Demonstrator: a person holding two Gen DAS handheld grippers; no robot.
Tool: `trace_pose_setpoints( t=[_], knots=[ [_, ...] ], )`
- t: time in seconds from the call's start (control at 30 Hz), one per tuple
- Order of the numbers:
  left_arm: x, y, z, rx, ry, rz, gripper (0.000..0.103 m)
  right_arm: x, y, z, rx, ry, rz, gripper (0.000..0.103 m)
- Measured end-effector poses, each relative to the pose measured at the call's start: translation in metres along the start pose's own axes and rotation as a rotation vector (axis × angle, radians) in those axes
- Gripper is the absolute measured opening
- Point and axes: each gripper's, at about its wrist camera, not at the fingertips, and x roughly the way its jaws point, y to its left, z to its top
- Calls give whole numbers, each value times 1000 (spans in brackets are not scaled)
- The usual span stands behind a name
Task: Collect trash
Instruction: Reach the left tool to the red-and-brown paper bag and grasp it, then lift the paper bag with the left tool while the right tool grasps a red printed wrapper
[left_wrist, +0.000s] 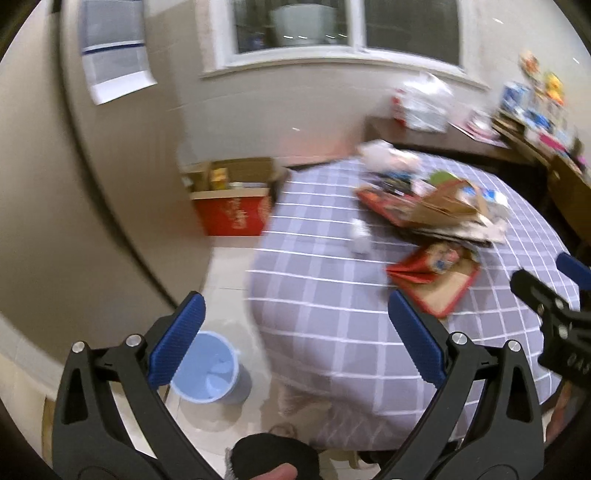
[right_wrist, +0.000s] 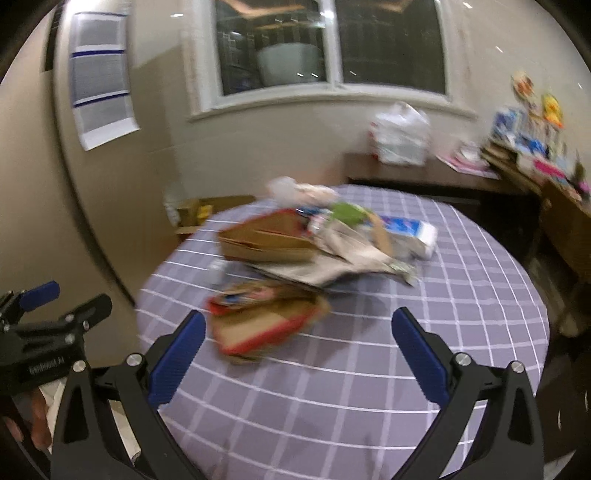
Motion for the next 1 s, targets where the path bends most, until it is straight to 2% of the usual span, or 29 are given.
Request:
trace_pose_setpoints(
  t=[0.07,0.17,0.3,0.37,0.43,0.5,0.6,0.73,0.87,1.0],
  knots=[
    [13,-19,2,46,12,-59,97,11,-18,-1,47,26,4,99],
    [34,-46,5,118,27,-99,96,24,-28,-3,75,55,12,99],
    [58,-65,12,180,39,-171,94,41,-38,-2,109,92,35,99],
    [67,-70,12,202,33,-193,89,46,-40,-1,115,101,39,99],
    [80,-75,14,214,44,-224,73,52,-41,0,119,108,51,99],
    [86,-74,18,190,52,-295,66,56,-42,2,123,118,62,99],
    [91,-75,22,179,56,-379,40,60,-40,4,126,128,81,99],
    [88,-73,18,168,70,-445,25,57,-35,6,121,122,95,99],
    [67,-64,7,145,53,-427,19,50,-24,7,110,114,114,99],
    [49,-47,-3,94,58,-453,17,44,-12,8,94,103,125,99]
  ],
)
